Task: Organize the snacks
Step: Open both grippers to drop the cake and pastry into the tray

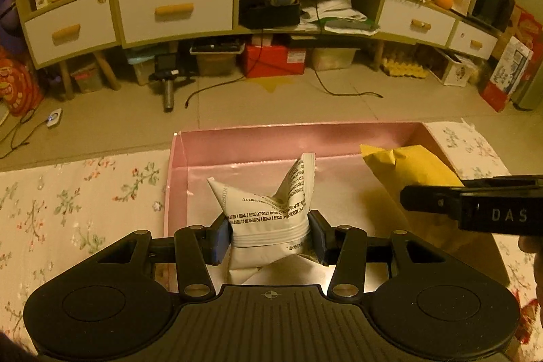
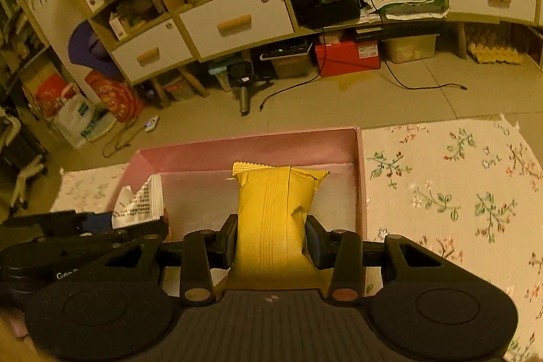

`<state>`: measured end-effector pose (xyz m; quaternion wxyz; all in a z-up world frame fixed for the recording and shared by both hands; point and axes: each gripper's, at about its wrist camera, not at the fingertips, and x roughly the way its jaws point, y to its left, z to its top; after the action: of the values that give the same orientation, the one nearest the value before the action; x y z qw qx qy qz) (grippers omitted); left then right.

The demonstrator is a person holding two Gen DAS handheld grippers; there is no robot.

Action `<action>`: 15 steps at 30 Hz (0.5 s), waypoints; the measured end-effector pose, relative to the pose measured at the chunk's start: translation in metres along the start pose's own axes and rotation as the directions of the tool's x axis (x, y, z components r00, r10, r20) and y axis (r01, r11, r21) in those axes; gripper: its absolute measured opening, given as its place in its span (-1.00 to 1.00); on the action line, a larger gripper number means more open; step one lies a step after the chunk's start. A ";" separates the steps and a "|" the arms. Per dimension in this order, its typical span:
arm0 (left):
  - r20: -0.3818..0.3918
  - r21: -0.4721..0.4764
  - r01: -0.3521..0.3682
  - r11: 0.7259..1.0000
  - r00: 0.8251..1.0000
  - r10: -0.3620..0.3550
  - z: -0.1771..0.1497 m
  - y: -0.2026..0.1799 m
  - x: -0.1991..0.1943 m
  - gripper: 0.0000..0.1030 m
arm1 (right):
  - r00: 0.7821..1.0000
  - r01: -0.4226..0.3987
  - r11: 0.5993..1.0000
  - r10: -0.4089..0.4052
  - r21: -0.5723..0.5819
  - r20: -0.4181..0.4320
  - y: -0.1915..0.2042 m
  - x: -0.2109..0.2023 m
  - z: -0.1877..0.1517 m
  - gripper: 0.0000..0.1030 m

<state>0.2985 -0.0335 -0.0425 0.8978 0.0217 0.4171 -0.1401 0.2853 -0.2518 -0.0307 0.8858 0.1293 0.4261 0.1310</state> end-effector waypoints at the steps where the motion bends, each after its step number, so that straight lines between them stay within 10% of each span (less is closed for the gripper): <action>1: 0.001 -0.004 -0.005 1.000 1.000 0.005 0.001 0.001 0.001 -0.12 | 1.000 0.005 1.000 -0.005 -0.007 -0.001 0.000 0.002 0.001 -0.81; 12: 0.015 0.014 -0.021 1.000 1.000 0.020 0.009 0.004 0.007 0.19 | 0.999 0.036 0.999 -0.035 -0.033 0.016 0.003 0.006 0.006 -0.73; 15: 0.022 0.021 -0.023 1.000 1.000 0.023 0.008 0.003 0.003 0.36 | 0.999 0.037 0.999 -0.035 -0.041 0.033 0.007 0.001 0.008 -0.40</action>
<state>0.3072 -0.0325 -0.0393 0.9035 0.0345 0.4056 -0.1344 0.2915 -0.2465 -0.0239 0.8972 0.1054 0.4113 0.1216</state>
